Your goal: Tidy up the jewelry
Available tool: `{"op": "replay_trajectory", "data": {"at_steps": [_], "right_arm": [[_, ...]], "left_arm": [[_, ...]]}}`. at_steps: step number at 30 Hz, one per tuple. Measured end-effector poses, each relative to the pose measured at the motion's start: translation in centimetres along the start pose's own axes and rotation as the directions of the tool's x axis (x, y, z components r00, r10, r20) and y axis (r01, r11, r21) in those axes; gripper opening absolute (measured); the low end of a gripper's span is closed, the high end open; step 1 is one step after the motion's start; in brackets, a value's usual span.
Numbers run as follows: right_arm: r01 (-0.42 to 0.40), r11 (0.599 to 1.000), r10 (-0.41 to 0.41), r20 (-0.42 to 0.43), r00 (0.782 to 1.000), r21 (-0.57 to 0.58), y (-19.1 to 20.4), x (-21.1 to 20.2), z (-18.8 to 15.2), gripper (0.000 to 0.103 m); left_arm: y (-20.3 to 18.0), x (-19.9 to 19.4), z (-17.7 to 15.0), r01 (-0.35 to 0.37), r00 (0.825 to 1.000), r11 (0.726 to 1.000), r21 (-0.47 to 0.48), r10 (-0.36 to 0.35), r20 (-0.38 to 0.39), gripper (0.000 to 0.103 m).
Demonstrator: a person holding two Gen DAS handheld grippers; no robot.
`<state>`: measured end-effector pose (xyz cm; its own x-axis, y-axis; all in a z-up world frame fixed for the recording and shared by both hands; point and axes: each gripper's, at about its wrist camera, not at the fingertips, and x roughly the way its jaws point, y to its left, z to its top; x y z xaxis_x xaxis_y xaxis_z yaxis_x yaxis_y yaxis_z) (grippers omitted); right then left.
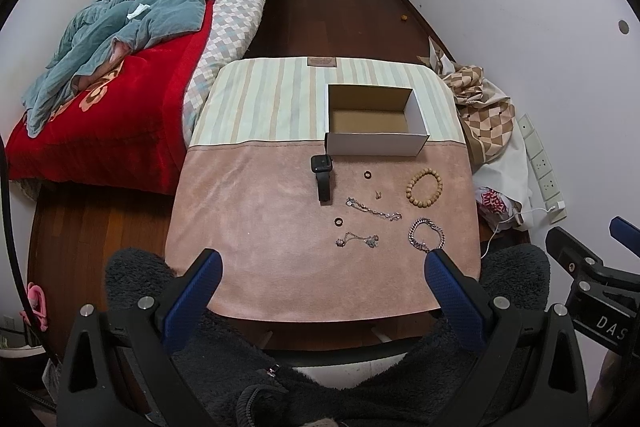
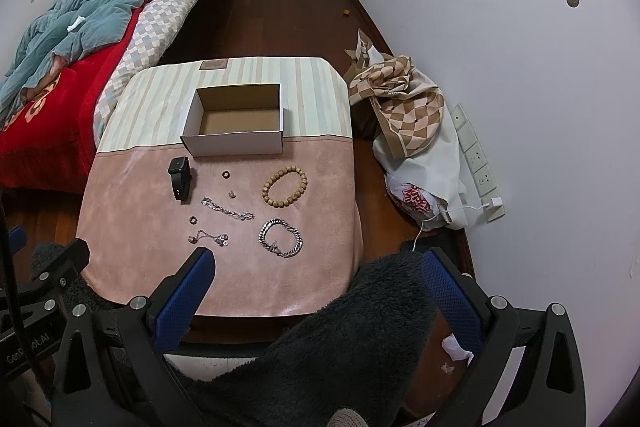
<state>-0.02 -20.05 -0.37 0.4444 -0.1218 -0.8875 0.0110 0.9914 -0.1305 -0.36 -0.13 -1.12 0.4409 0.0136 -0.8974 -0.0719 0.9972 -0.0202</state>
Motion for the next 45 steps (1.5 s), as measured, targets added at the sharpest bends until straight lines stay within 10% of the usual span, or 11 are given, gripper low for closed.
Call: {"op": "replay_trajectory", "data": {"at_steps": [29,45], "right_arm": [[0.008,0.999,-0.009,0.023,1.0,0.039,-0.8,1.3,1.7,0.103],[0.07,0.991,-0.044,-0.219,0.975,0.115,-2.1,23.4,7.0,0.103]], "left_arm": [[0.1,1.6,2.3,-0.066,0.996,0.998,-0.012,0.066,0.061,0.103],[0.2,20.2,7.0,-0.242,0.958,0.968,0.069,0.25,-0.142,0.103]]}}
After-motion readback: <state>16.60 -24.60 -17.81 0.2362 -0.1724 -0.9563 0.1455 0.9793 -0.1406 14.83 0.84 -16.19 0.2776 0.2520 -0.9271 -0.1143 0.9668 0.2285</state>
